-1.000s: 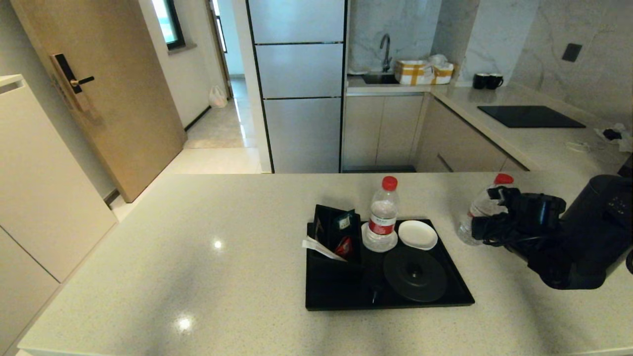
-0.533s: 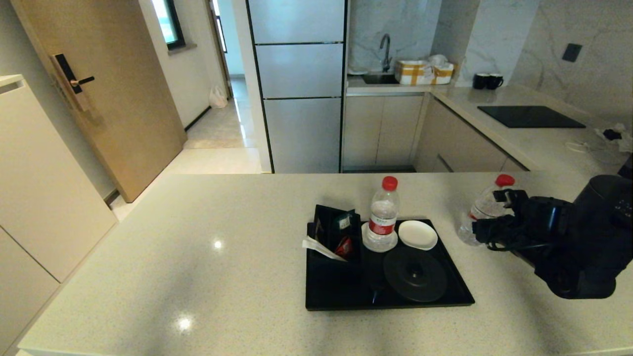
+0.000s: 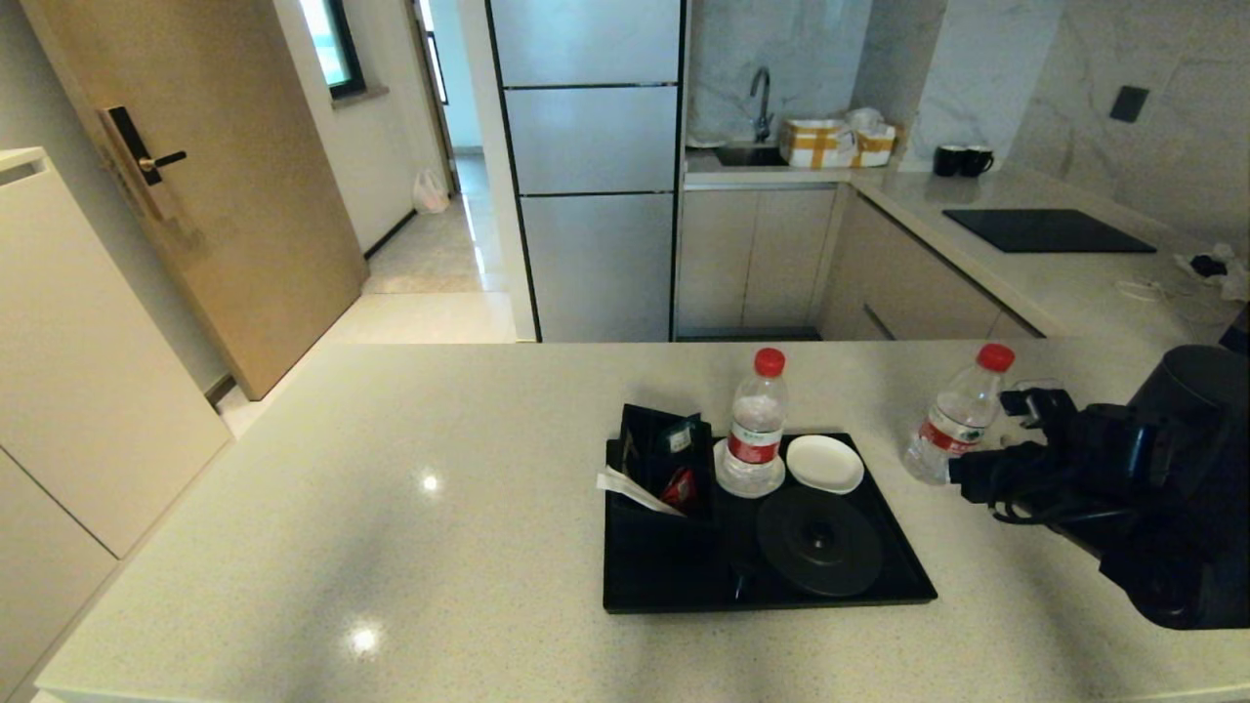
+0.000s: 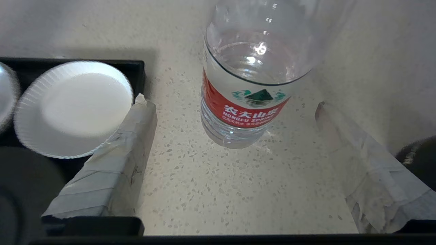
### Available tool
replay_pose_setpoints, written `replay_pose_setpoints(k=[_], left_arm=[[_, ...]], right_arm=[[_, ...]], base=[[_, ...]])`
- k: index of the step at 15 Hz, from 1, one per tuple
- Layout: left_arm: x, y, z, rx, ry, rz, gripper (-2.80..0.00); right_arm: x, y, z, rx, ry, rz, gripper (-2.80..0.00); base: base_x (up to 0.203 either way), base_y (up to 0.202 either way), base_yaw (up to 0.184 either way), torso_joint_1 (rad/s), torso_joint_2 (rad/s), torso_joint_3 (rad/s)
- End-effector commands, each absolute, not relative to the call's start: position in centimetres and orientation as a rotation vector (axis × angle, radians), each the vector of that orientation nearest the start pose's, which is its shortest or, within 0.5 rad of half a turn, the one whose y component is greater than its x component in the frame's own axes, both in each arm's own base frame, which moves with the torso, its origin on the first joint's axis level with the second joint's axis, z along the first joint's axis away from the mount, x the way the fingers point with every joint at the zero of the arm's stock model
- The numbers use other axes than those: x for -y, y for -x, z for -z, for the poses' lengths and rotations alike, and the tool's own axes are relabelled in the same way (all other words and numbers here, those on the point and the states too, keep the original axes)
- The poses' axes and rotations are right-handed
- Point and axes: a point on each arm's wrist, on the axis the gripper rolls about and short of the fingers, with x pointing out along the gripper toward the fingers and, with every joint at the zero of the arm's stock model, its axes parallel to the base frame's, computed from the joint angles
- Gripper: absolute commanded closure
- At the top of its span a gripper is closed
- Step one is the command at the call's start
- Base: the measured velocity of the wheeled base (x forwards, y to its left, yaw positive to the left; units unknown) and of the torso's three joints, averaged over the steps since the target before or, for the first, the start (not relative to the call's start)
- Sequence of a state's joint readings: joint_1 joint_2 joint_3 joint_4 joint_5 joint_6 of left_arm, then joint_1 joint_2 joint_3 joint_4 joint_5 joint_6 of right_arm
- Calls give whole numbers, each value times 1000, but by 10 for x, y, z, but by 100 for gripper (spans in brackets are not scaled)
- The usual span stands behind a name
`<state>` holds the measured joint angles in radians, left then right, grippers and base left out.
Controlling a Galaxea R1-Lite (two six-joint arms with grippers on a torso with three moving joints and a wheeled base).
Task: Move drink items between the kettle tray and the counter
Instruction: Place it on the right, then pick up the bottled water
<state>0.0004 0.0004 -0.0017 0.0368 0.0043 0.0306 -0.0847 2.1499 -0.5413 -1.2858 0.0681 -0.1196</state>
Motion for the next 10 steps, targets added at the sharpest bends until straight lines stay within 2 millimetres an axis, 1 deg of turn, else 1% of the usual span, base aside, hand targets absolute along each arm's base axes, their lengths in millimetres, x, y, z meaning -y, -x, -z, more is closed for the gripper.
replay_pose_setpoints(k=[1, 2, 4, 7, 9, 10], left_arm=[[0, 23, -72, -35, -31, -4, 0], [0, 23, -72, -35, -31, -4, 0], [0, 23, -72, -35, -31, -4, 0], [0, 23, -72, -35, -31, -5, 0], [0, 23, -72, -35, -31, -6, 0], [0, 23, -72, -35, -31, -6, 0]], right_arm=[[27, -317, -45, -323, 94, -2, -280], [27, -315, -46, -315, 95, -1, -280], [28, -297, -47, -325, 89, -19, -280], [26, -272, -60, -302, 83, -52, -280], [23, -249, -72, -277, 80, -84, -280], [22, -243, -74, -274, 77, -102, -280]], base=[[0, 0, 0, 0, 0, 0], [0, 0, 0, 0, 0, 0], [0, 0, 0, 0, 0, 0], [0, 0, 0, 0, 0, 0], [0, 0, 0, 0, 0, 0], [0, 0, 0, 0, 0, 0]])
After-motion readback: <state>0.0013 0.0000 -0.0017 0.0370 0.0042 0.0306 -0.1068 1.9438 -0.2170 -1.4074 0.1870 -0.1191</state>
